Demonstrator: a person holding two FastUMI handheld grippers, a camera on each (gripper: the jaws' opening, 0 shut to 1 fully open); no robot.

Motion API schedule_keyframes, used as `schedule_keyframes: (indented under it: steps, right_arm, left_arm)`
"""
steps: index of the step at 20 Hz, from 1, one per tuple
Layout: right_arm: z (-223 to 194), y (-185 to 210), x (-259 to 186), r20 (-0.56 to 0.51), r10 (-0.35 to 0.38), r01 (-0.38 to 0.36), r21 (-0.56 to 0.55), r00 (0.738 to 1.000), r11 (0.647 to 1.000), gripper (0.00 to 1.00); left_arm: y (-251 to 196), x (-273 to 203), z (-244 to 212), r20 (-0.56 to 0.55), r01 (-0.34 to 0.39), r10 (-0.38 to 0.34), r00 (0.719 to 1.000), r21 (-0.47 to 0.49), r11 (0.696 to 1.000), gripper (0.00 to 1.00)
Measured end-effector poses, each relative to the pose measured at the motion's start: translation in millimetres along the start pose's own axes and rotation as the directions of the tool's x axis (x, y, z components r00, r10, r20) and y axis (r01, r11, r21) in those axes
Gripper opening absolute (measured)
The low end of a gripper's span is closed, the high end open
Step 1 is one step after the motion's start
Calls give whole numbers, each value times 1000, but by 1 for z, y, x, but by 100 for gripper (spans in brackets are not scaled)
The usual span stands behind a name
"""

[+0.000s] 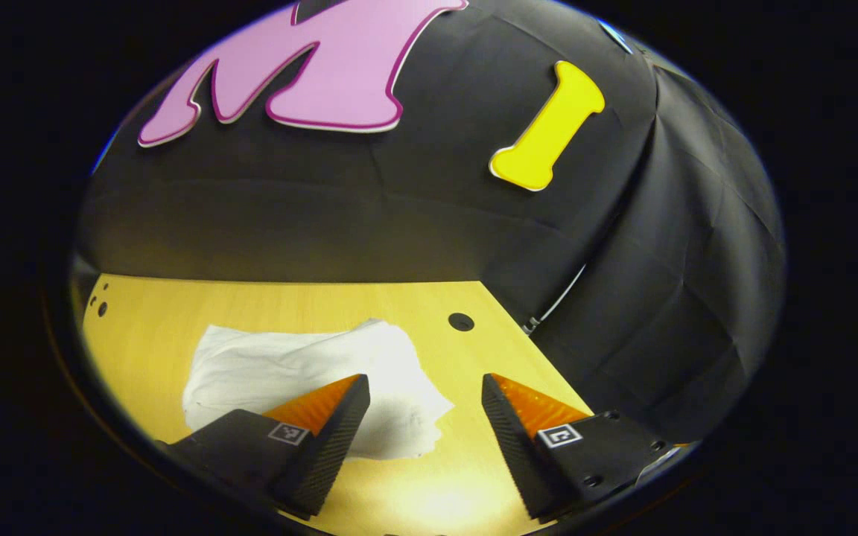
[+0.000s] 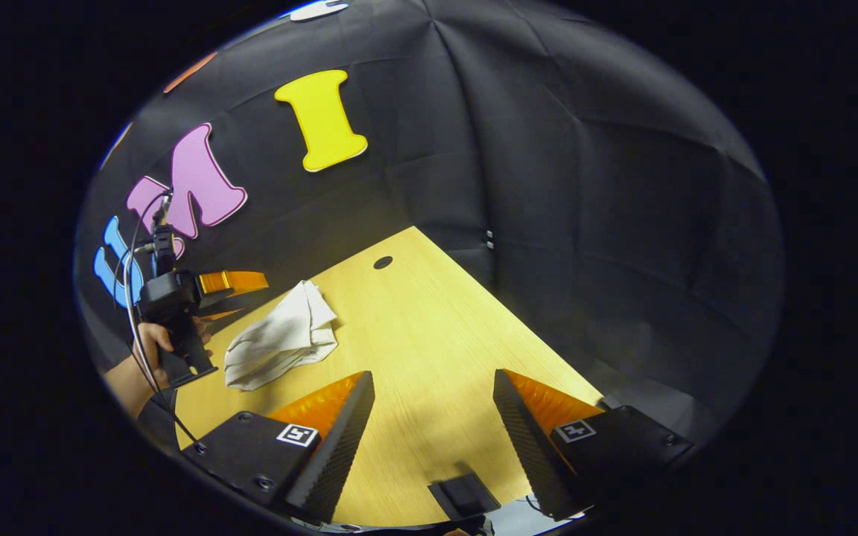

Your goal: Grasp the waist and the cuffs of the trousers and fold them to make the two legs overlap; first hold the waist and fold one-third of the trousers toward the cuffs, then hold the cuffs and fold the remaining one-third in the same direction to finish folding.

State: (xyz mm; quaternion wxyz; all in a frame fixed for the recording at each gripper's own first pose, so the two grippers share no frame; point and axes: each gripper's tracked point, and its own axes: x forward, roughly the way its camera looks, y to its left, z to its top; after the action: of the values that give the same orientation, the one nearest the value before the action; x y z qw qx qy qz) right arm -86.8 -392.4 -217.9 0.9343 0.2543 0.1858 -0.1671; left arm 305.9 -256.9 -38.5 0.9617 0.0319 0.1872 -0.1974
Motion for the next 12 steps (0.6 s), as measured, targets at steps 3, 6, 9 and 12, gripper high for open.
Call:
schedule_keyframes:
  steps: [3, 6, 9, 12]
  right_arm:
    - [7, 24, -6, 25, 50, -49, -51, 998, 997, 98]
    - [12, 48, -18, 45, 91, -86, -106, 995, 991, 98]
    - [21, 75, -43, 98, 134, -120, -142, 986, 983, 99]
    - [25, 106, -67, 128, 183, -160, -170, 975, 972, 98]
  left_arm:
    - [15, -56, 5, 68, -65, 62, 996, 39, 997, 96]
    - [35, -132, 6, 162, -155, 149, 976, 30, 987, 96]
    - [56, -219, 4, 256, -234, 228, 939, -9, 972, 96]
    - [81, -293, -11, 323, -329, 325, 889, -45, 943, 96]
